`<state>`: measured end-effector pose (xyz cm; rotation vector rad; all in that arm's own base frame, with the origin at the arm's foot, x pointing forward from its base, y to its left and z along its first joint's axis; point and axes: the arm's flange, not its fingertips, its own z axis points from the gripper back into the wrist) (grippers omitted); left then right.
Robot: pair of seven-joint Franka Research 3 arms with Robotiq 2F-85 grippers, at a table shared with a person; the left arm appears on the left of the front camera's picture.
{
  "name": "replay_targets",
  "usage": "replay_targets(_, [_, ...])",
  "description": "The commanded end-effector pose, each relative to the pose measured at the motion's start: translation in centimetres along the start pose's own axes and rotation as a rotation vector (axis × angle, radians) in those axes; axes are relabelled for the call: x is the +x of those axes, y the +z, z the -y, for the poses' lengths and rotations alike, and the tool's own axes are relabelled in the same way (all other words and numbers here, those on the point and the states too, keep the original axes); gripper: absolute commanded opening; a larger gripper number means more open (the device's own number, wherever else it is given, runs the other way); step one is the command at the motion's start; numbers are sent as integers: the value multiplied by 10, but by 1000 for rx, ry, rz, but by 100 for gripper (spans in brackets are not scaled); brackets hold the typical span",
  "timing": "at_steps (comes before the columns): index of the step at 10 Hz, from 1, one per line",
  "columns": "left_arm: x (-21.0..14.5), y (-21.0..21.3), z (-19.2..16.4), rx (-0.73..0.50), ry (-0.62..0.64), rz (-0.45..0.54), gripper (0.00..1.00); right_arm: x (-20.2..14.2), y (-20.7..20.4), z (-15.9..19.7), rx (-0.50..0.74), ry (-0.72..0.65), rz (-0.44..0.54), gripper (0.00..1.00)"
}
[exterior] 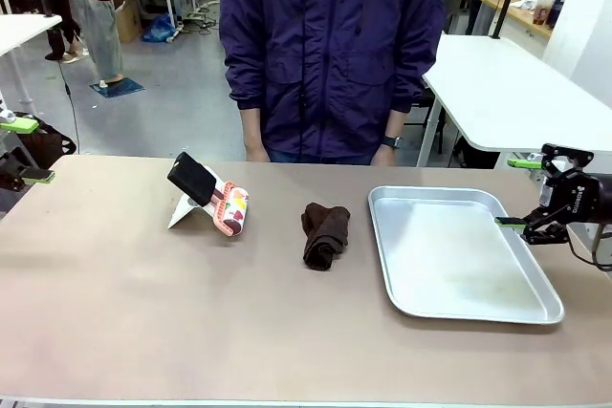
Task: Clean the surface of the table.
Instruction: Return the Lint Roller and towel to their original positions.
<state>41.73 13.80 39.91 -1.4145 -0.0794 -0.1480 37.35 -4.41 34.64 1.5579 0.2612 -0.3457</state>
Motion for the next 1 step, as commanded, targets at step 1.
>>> replay_targets(1, [-3, -2, 3, -7, -8, 7, 100, 2, -1, -4, -3, -5, -10, 100])
